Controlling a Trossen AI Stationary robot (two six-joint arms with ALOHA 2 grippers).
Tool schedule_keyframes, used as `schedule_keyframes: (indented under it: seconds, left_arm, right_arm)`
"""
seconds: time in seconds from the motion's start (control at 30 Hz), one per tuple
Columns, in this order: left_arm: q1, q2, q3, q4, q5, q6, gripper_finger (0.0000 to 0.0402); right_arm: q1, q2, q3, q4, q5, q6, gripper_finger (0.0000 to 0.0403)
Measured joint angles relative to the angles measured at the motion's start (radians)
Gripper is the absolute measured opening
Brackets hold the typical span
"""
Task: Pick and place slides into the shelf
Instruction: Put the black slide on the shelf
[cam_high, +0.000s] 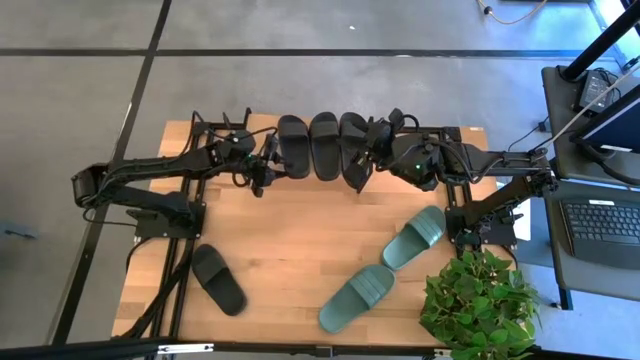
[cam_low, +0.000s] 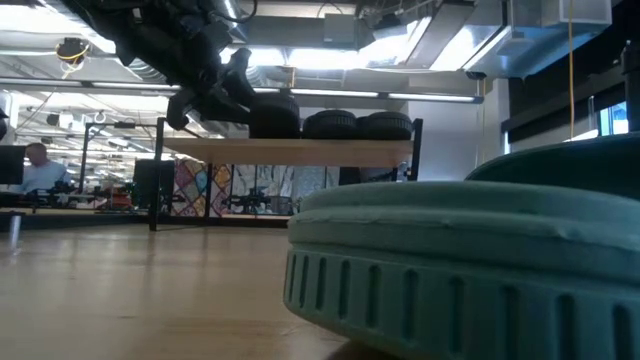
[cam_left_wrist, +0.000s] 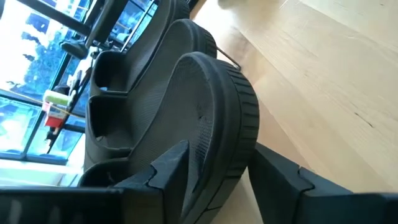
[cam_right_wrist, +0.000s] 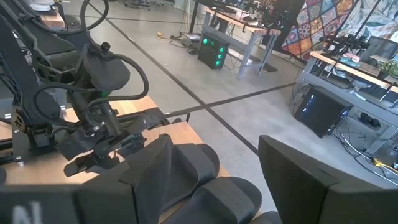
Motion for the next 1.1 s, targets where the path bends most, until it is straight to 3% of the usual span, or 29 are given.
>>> schedule_keyframes:
  seconds: [0.43,1.1]
  left_arm:
    - [0.0,0.0,0.0,0.0,-0.012,-0.009,0.0264]
    - [-0.059,-0.002,0.0,-0.098,-0.105,-0.261,0.0268]
  right_arm:
    - [0.0,0.0,0.0,-0.005,0.0,0.0,0.024]
    - [0.0,0.0,0.0,-0.017,0.0,-0.024,0.024]
